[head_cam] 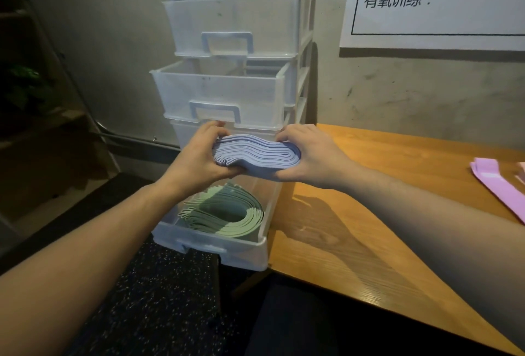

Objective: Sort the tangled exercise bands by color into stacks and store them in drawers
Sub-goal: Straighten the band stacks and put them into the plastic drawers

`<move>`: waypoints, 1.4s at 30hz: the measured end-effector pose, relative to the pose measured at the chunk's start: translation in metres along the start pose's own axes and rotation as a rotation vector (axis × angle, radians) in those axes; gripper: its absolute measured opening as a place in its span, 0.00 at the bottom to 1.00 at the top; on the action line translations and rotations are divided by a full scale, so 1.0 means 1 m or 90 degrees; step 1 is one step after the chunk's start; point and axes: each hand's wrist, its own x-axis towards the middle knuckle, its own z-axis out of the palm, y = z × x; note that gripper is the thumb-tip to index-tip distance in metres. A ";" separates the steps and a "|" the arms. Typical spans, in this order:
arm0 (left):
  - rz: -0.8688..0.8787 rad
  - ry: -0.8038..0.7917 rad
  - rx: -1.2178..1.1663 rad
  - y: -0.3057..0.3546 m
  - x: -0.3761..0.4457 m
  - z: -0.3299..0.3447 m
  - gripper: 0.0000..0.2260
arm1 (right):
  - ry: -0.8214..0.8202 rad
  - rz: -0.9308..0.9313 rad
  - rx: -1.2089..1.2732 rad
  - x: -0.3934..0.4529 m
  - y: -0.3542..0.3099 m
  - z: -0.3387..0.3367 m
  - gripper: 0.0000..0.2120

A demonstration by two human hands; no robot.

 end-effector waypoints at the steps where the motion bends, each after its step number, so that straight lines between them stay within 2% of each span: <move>1: 0.000 -0.003 -0.002 0.001 0.001 -0.001 0.31 | -0.001 -0.002 0.002 0.000 0.001 0.002 0.33; 5: -0.001 -0.011 -0.001 0.004 0.001 -0.007 0.31 | 0.017 -0.013 0.006 -0.003 0.000 0.005 0.30; 12: -0.041 -0.049 -0.033 0.015 -0.020 -0.030 0.33 | 0.050 -0.034 -0.013 -0.021 -0.018 -0.001 0.30; 21: -0.084 -0.083 -0.060 0.032 -0.058 -0.058 0.33 | -0.022 -0.027 0.000 -0.040 -0.058 -0.019 0.24; 27: -0.094 -0.056 -0.092 0.047 -0.059 -0.082 0.30 | -0.042 0.036 0.142 -0.034 -0.077 -0.043 0.23; 30: -0.084 -0.040 -0.062 0.048 -0.045 -0.098 0.29 | -0.040 0.055 0.205 -0.022 -0.085 -0.056 0.24; 33: -0.093 -0.033 -0.045 0.041 -0.027 -0.105 0.28 | -0.016 0.064 0.171 -0.004 -0.091 -0.058 0.25; 36: -0.087 -0.070 0.045 0.030 -0.009 -0.103 0.29 | -0.054 0.086 0.113 0.011 -0.092 -0.048 0.28; 42: -0.085 -0.130 0.099 -0.005 0.010 -0.085 0.28 | -0.105 0.102 0.050 0.030 -0.092 -0.026 0.32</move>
